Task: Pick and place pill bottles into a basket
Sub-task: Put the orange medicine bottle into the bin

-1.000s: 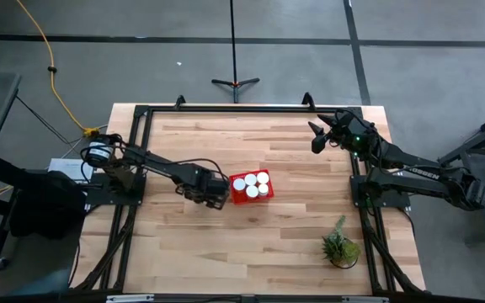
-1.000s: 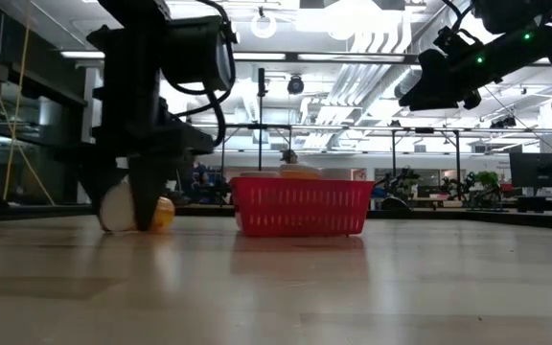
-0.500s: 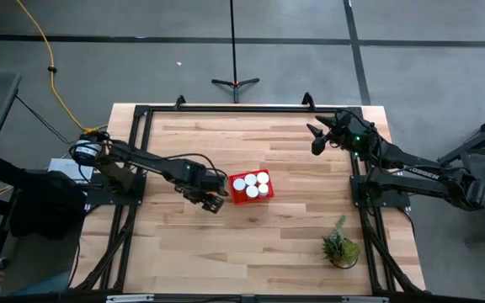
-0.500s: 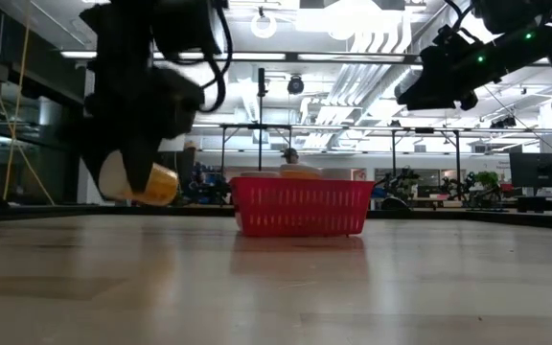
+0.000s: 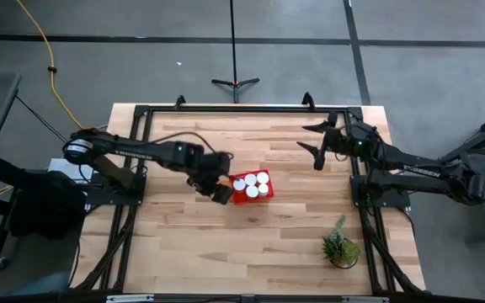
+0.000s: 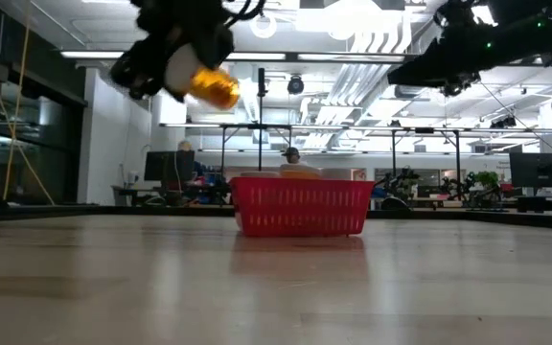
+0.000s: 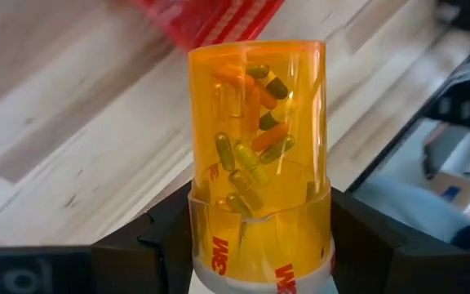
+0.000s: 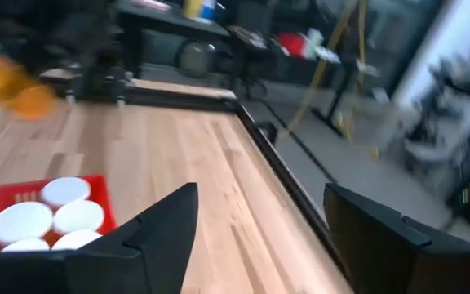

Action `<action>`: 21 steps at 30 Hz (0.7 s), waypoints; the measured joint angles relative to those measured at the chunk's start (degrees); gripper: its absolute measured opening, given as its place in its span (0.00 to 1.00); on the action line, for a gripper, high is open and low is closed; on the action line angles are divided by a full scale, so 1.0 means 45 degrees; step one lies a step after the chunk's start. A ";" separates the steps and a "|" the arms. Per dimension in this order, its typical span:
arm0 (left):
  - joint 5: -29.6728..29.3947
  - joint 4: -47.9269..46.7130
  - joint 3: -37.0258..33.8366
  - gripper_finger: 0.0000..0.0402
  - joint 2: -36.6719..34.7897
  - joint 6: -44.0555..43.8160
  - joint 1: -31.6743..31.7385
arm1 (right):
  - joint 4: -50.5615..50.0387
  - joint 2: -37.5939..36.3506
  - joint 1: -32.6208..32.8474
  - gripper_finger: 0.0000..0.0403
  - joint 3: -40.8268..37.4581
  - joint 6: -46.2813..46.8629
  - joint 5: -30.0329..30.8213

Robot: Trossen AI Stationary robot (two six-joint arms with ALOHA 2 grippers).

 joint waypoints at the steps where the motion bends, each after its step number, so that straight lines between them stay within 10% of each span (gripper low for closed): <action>1: -0.0004 -0.0085 0.0214 0.61 -0.0003 0.0025 0.0170 | 0.0148 0.0003 0.0254 0.63 0.0000 -0.0443 -0.0009; 21: 0.1973 0.3192 0.1415 0.65 -0.0007 -0.1806 0.2629 | 0.4725 0.3001 0.4817 0.67 0.0000 -0.8968 0.2961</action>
